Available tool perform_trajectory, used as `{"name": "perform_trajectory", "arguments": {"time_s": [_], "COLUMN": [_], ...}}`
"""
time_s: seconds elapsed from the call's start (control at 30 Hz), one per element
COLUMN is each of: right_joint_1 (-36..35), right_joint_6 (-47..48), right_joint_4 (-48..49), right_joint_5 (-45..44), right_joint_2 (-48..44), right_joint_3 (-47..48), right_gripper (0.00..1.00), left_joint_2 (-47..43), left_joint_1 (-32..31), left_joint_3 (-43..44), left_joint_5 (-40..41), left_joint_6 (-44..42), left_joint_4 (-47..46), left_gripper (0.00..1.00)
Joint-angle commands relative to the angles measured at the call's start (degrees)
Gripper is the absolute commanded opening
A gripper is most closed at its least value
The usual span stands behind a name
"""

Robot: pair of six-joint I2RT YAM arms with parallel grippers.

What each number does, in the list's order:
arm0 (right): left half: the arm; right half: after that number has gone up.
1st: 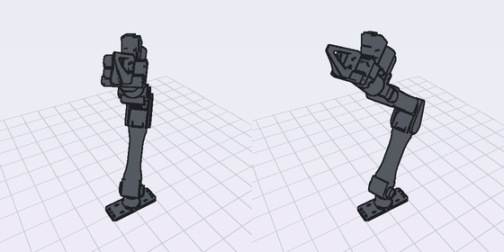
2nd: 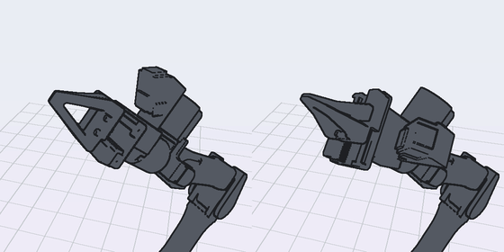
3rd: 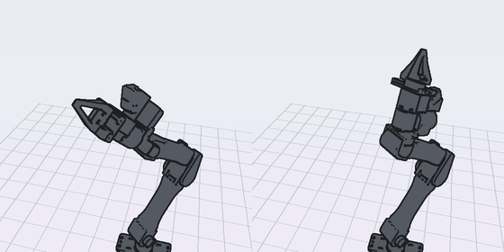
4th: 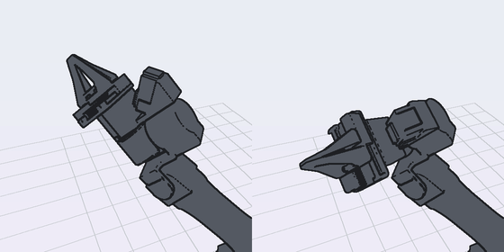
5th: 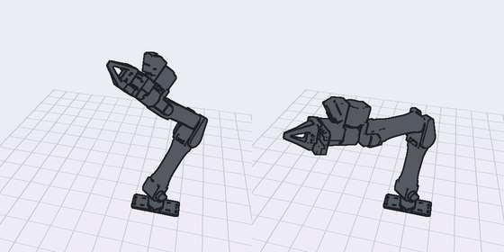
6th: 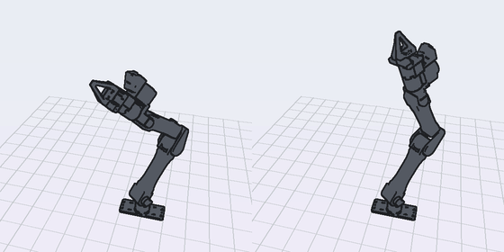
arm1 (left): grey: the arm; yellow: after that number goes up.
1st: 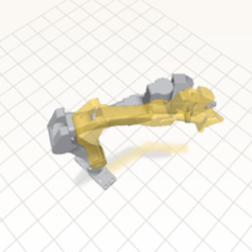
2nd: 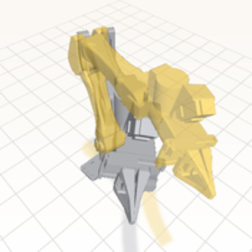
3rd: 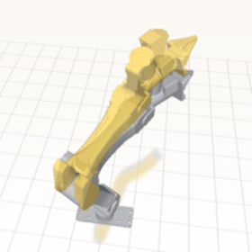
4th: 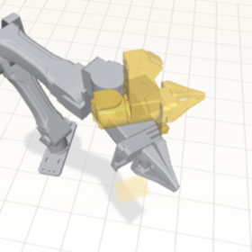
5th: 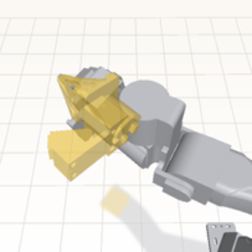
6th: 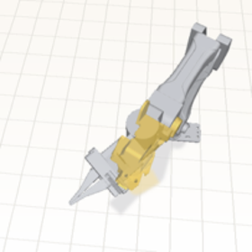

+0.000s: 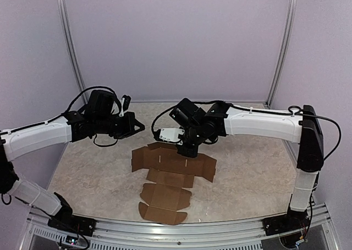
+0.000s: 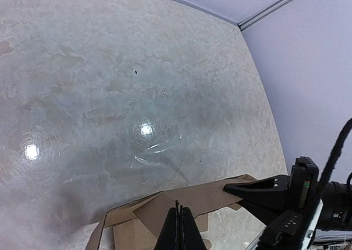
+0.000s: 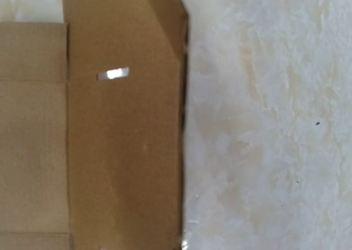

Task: Fold the paper box

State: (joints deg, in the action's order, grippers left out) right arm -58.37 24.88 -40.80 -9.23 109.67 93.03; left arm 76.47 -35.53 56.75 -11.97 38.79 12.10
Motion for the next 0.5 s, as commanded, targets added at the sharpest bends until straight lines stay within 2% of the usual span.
{"name": "perform_trajectory", "arguments": {"time_s": [0.0, 0.47], "right_joint_1": [-0.9, -1.1], "right_joint_6": [-1.6, -4.0], "right_joint_4": [2.4, 7.4], "right_joint_5": [-1.9, -3.1], "right_joint_2": [-3.4, -3.7], "right_joint_3": [-1.6, -3.5], "right_gripper": [0.0, 0.0], "left_joint_2": [3.0, 11.7], "left_joint_1": [0.2, -5.0], "left_joint_3": [2.7, 5.7], "left_joint_5": [1.4, 0.6], "left_joint_6": [0.3, -0.4], "left_joint_4": [2.2, 4.5], "left_gripper": [0.0, 0.0]}}
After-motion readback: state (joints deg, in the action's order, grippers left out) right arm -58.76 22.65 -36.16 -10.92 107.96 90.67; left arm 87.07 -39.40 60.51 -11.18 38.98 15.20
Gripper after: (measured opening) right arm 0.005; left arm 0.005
